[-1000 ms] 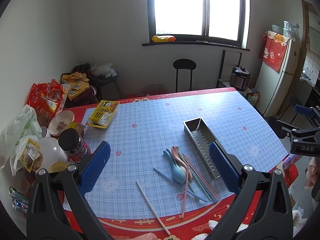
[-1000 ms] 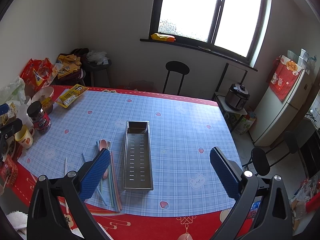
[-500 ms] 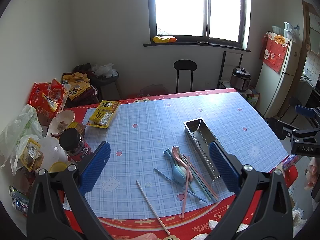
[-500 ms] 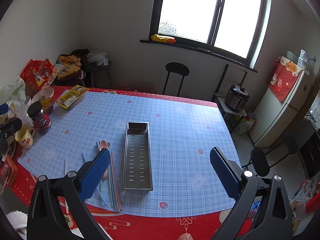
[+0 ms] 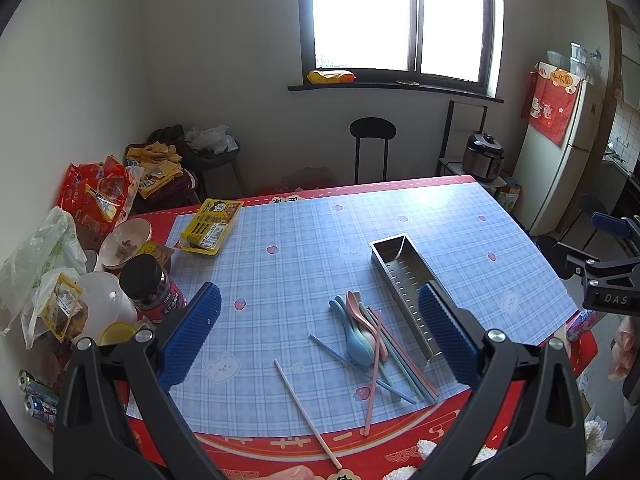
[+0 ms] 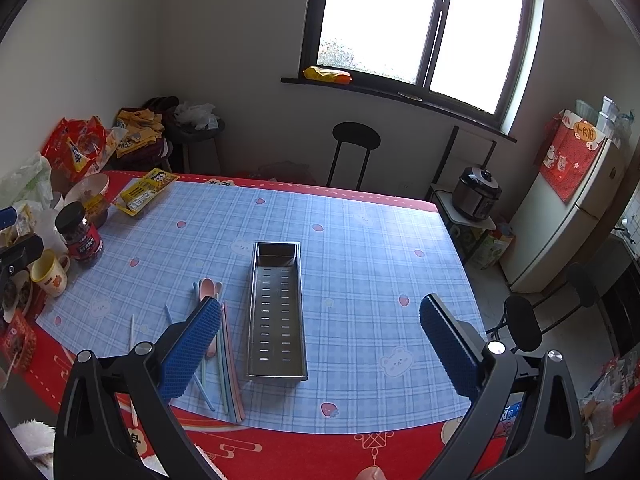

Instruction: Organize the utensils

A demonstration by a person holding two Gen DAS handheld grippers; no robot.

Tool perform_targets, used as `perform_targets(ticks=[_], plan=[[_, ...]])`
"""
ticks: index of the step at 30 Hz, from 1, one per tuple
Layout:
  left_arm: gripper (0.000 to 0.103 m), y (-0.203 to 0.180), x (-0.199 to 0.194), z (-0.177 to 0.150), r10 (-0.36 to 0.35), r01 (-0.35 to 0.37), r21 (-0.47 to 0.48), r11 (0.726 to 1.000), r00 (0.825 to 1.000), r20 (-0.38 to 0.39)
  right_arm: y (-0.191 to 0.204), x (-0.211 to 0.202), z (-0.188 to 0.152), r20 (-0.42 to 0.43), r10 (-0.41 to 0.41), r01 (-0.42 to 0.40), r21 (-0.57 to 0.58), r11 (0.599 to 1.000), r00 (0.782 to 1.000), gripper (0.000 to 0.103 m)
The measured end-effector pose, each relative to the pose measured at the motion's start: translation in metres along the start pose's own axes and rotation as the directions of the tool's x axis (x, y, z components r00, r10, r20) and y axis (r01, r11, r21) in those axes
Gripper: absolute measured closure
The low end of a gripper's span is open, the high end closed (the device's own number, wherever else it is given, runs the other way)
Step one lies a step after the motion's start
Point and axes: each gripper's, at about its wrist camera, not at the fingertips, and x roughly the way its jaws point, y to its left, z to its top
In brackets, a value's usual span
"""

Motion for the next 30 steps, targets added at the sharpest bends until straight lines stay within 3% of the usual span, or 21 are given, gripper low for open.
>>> perform_targets(ticks=[24,30], plan=[[0.005,0.0,0.001,-0.003,-0.001,0.001,-0.005,1.0,1.0,-0.006,-0.002,0.004,-0.003,-0.005,0.02,-0.02,0.007,1.0,1.0,0.005],[0.005,0.008,0.007,-0.011,-0.049,0.046,-0.08,0.996,0.998,-0.038,-0.001,0.015,-0.01,-0.011,0.084,-0.083,0.039,0.996,0.996,0.005]])
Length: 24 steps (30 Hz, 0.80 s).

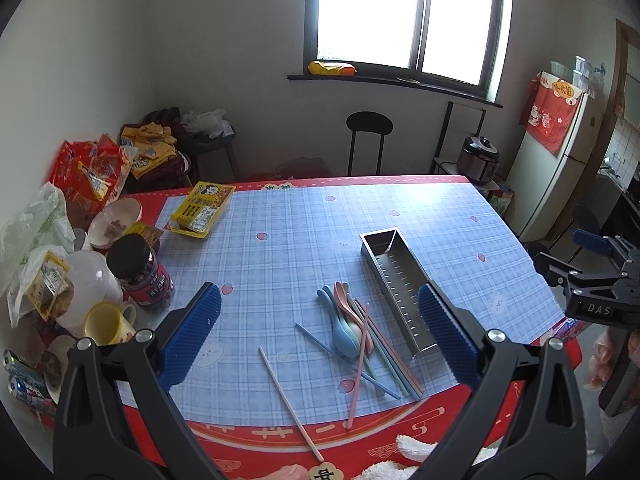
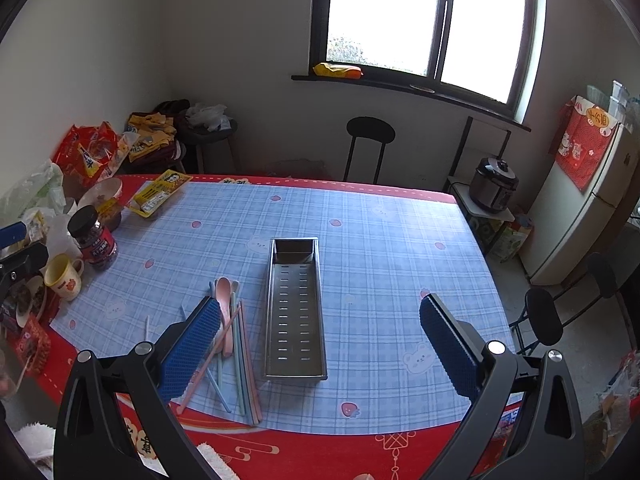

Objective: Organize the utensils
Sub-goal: 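Move the right tool to the pink chopstick and close on it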

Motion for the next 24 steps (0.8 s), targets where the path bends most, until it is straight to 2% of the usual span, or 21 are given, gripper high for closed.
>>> perform_targets(ticks=[4,8,12,14,17,20,24], plan=[[0.006,0.006,0.011,-0.017,0.007,-0.009,-0.045,0.999,0.999,-0.04,0.005,0.021,-0.015,-0.028,0.044,-0.044,0.003,0.999,0.999,0.005],[0.006,0.011,0.021,-0.04,0.059,-0.063,-0.067,0.996,0.996,-0.066,0.011,0.043,-0.034,-0.063,0.099,-0.1,-0.01,0.995,0.993,0.005],[0.006,0.015,0.028,-0.065,0.052,-0.065,-0.128,0.99,0.993,-0.104,0.017,0.057,-0.05,-0.088,0.159,-0.163,-0.049,0.985,0.983,0.005],[0.006,0.019,0.031,-0.076,0.037,-0.059,-0.192,0.98,0.992,-0.118,0.017,0.063,-0.057,-0.098,0.199,-0.205,-0.059,0.977,0.975,0.005],[0.006,0.02,0.033,-0.089,0.056,-0.088,-0.245,0.965,0.989,-0.135,0.014,0.073,-0.065,-0.122,0.252,-0.261,-0.066,0.963,0.96,0.005],[0.006,0.017,0.032,-0.1,0.1,-0.132,-0.266,0.955,0.986,-0.13,0.009,0.084,-0.072,-0.15,0.299,-0.311,-0.066,0.948,0.943,0.005],[0.005,0.011,0.037,-0.117,0.169,-0.208,-0.29,0.934,0.974,-0.153,0.002,0.097,-0.079,-0.186,0.35,-0.368,-0.071,0.927,0.918,0.005]])
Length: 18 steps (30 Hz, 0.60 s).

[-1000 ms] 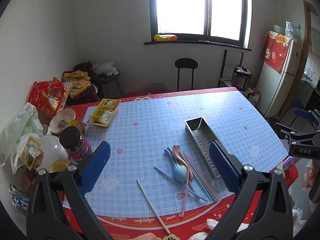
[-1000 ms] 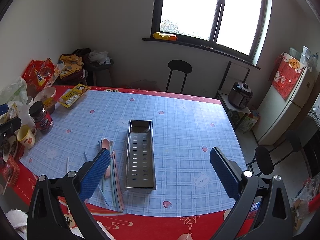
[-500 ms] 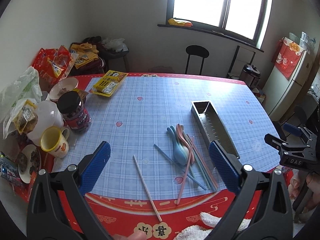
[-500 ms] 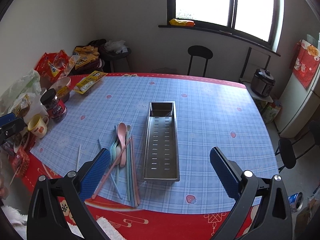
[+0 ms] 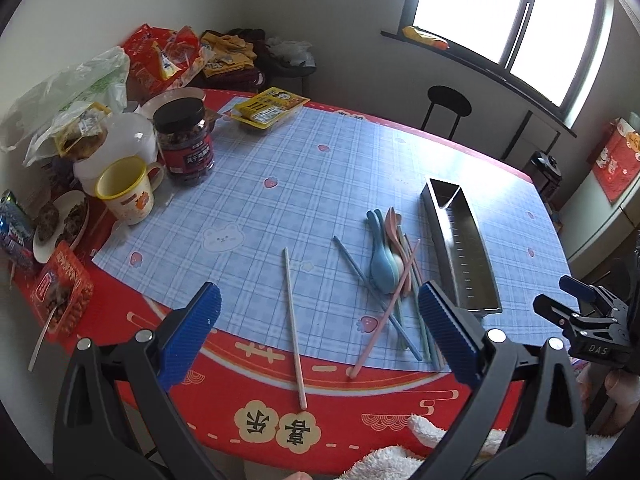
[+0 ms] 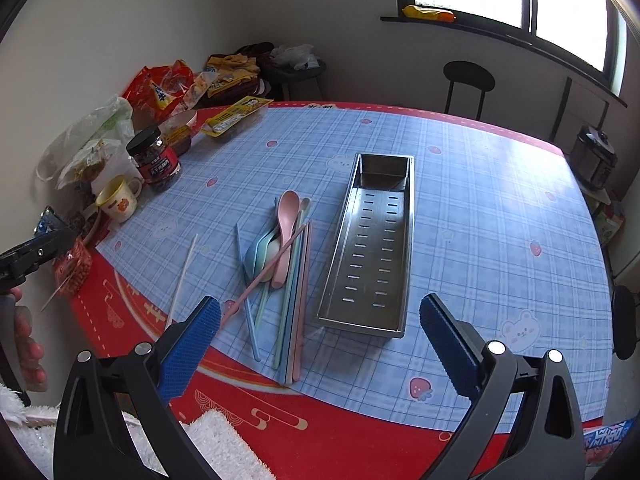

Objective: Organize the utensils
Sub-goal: 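Move the right tool to the pink chopstick and close on it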

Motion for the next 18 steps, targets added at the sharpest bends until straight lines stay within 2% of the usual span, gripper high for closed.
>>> perform_targets(ticks=[4,8,13,16,18], plan=[[0.005,0.003,0.013,-0.013,0.035,-0.036,-0.017,0.999,0.999,-0.021,-0.004,0.016,-0.005,-0.034,0.027,-0.028,-0.033,0.999,0.999,0.005],[0.005,0.009,0.03,-0.023,0.059,-0.059,0.009,0.998,0.997,-0.045,0.0,0.037,-0.005,-0.082,0.056,-0.06,-0.042,0.997,0.995,0.005],[0.005,0.032,0.066,-0.026,0.025,-0.031,-0.039,0.999,0.991,-0.131,0.016,0.061,0.002,-0.11,0.057,-0.064,-0.061,0.996,0.992,0.007],[0.006,0.045,0.084,-0.024,0.02,-0.028,-0.051,0.998,0.988,-0.152,0.028,0.075,0.007,-0.134,0.056,-0.063,-0.046,0.997,0.989,0.015],[0.006,0.051,0.097,-0.022,-0.012,0.004,-0.047,0.999,0.985,-0.17,0.035,0.088,0.01,-0.163,0.064,-0.07,-0.034,0.997,0.985,0.024]])
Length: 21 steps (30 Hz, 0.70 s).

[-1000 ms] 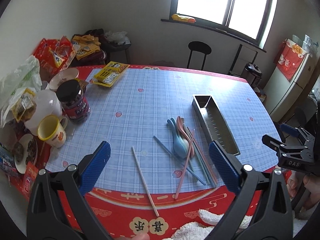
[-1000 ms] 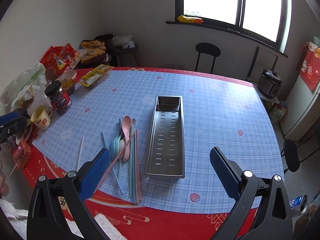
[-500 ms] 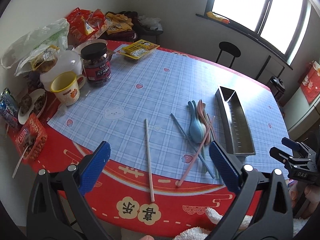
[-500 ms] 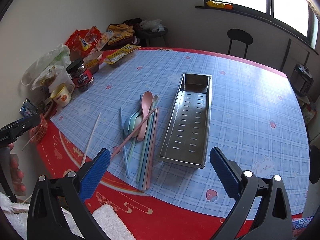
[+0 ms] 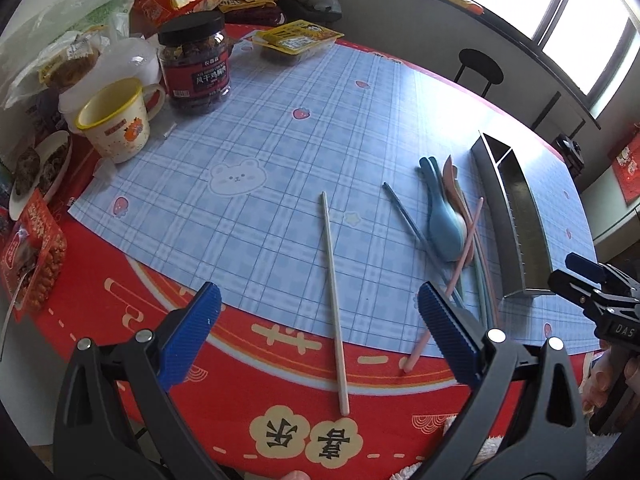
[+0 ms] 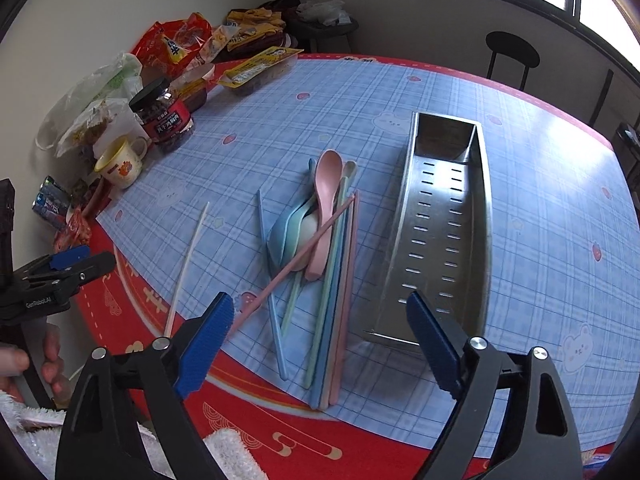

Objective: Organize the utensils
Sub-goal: 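Move the right tool to the pink chopstick and close on it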

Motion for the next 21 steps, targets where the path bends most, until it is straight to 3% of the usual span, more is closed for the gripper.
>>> perform_targets(ticks=[5,7,9,12,21], plan=[[0.009,0.003,0.03,0.009,-0.048,0.052,0.072,0.996,0.997,-0.059,0.017,0.04,0.008,-0.095,0.035,-0.029,0.063,0.998,0.995,0.044],[0.032,0.002,0.041,0.012,-0.062,0.07,0.096,0.993,0.994,-0.09,0.021,0.058,0.01,-0.138,0.048,-0.034,0.103,0.994,0.989,0.052],[0.037,0.004,0.052,0.013,-0.07,0.083,0.106,0.991,0.99,-0.125,0.022,0.074,0.01,-0.179,0.057,-0.031,0.145,0.989,0.982,0.062],[0.042,0.008,0.063,0.014,-0.122,0.138,0.093,0.986,0.98,-0.16,0.022,0.091,0.011,-0.21,0.058,-0.013,0.212,0.977,0.976,0.066],[0.05,0.014,0.081,0.012,-0.186,0.207,0.072,0.976,0.957,-0.222,0.021,0.11,0.014,-0.226,0.018,0.055,0.31,0.949,0.974,0.081]])
